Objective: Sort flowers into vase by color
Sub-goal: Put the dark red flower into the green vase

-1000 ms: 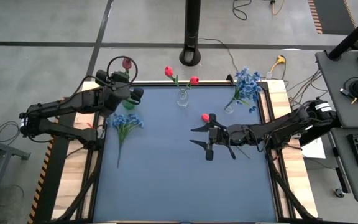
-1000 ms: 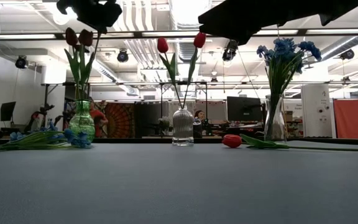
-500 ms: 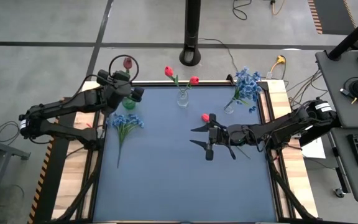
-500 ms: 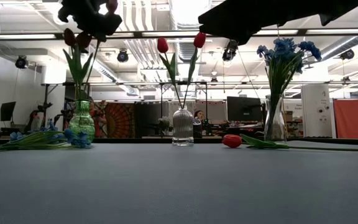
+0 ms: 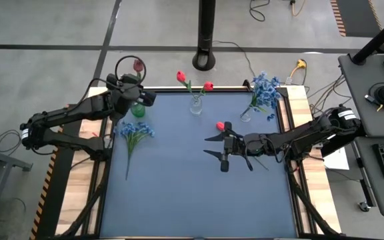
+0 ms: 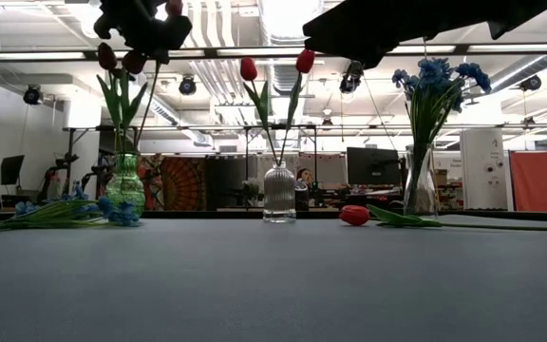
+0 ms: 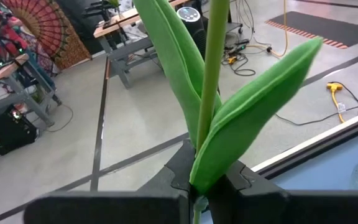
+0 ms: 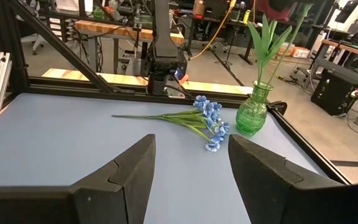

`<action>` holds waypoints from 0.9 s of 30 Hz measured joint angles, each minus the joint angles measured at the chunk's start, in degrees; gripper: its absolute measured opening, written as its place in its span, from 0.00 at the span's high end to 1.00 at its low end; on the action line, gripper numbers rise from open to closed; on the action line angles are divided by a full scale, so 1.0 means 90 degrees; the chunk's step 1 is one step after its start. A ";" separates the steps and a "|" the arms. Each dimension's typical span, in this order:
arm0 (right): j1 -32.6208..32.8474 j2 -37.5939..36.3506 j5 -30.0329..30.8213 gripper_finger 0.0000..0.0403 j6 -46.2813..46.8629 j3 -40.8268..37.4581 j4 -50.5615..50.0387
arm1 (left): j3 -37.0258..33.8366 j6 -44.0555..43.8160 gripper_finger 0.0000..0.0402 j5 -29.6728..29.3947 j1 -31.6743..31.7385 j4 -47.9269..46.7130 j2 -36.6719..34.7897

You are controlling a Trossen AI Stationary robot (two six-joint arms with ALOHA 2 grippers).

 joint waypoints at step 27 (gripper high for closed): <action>0.0000 0.0000 -0.0002 0.51 -0.0008 0.0000 -0.0002 | -0.0041 -0.0824 0.94 -0.0027 0.0049 -0.0493 0.0000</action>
